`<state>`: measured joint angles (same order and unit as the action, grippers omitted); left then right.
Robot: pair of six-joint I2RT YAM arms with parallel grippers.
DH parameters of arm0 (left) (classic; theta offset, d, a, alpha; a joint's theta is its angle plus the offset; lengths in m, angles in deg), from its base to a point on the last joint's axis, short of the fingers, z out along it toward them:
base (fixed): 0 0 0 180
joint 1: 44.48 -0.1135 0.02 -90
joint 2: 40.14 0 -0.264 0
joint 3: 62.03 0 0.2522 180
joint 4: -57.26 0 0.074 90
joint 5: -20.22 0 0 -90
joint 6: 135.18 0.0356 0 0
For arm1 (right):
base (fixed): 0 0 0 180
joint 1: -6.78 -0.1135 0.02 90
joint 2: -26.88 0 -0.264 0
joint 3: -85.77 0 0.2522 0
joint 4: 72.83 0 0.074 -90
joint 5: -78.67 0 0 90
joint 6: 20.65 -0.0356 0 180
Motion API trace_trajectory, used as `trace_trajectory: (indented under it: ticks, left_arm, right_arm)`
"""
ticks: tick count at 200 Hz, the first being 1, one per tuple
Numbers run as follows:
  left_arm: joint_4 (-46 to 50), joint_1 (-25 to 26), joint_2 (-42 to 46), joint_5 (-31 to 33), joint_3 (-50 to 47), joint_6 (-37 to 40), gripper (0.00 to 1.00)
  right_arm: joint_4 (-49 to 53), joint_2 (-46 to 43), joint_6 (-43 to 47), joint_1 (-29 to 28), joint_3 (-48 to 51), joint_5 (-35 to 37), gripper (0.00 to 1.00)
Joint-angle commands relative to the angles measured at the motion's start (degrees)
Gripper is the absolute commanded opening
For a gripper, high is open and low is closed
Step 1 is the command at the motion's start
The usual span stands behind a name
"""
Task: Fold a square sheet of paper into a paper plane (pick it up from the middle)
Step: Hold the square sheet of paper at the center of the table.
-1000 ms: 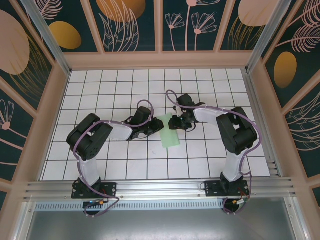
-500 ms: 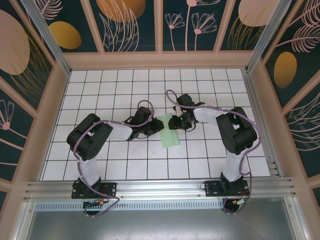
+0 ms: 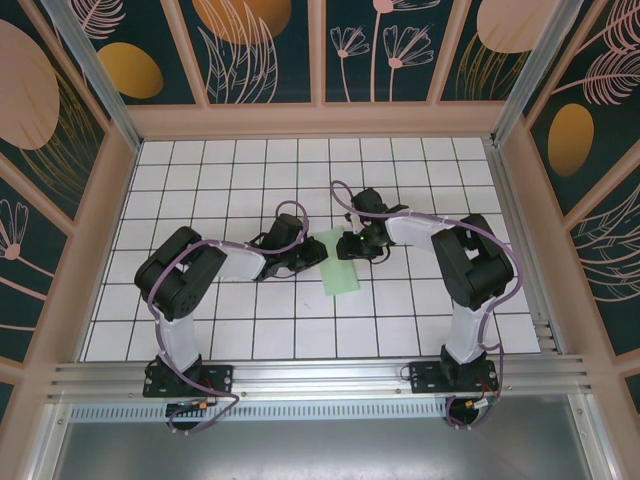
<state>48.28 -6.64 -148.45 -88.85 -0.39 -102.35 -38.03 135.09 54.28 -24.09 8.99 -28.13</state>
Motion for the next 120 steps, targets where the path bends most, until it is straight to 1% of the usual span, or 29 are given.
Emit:
trace_trajectory:
  ticks: [1,84,120]
  left_arm:
    - [2.29,0.30,-1.22,-0.18,1.55,1.42,0.19]
    - [3.68,0.29,-0.41,-0.42,2.75,2.74,0.19]
    - [6.44,0.23,-1.46,0.94,2.84,3.29,0.17]
  right_arm:
    - [-4.09,9.90,2.23,-1.46,3.48,5.72,0.41]
    - [-4.07,9.91,2.90,-1.98,3.48,6.60,0.41]
    - [-4.07,9.86,2.57,-2.04,3.29,6.20,0.41]
